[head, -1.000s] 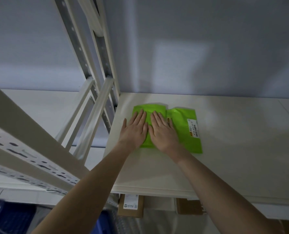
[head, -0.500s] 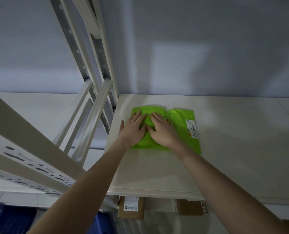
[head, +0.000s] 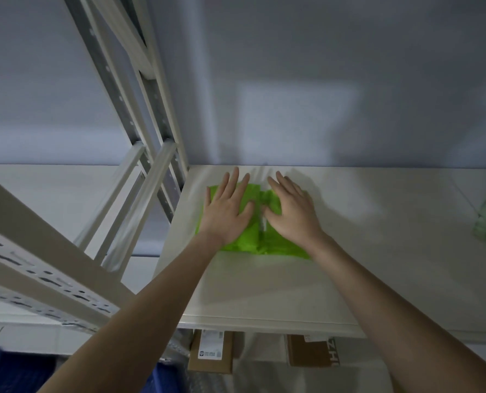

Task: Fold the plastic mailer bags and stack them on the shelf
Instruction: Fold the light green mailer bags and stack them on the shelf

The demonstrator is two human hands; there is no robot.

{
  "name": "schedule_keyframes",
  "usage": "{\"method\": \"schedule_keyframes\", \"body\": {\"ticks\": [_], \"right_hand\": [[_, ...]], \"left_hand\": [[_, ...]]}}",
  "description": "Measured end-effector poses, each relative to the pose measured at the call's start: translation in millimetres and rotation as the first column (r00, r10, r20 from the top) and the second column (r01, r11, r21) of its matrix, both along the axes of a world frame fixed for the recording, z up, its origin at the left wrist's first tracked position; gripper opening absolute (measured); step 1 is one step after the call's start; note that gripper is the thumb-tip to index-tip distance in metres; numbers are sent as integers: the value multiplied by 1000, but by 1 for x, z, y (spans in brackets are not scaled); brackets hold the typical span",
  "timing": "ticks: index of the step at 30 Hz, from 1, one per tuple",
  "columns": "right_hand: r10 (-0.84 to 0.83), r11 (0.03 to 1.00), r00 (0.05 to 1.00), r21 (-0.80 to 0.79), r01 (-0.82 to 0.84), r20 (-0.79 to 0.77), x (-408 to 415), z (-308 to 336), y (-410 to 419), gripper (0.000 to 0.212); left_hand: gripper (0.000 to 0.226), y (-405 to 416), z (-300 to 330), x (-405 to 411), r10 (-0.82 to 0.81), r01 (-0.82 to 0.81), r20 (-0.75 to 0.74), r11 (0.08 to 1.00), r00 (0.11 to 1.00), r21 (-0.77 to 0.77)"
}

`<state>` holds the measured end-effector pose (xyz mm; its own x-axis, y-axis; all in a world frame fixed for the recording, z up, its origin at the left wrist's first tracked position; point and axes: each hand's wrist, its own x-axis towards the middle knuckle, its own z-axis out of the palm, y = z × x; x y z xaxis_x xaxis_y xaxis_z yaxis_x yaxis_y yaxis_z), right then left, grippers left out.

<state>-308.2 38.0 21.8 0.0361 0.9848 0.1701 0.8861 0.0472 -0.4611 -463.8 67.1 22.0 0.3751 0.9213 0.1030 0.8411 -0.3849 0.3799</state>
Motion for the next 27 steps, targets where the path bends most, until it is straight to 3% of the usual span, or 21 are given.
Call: {"method": "schedule_keyframes", "body": {"ticks": [17, 27], "right_hand": [[-257, 965, 957, 86, 247, 131, 256, 64, -92, 62], [-437, 899, 883, 63, 433, 174, 413, 51, -166, 61]], "left_hand": [[58, -55, 49, 243, -232, 228, 26, 968, 972, 109], [60, -95, 32, 394, -375, 374, 33, 927, 926, 39]]}}
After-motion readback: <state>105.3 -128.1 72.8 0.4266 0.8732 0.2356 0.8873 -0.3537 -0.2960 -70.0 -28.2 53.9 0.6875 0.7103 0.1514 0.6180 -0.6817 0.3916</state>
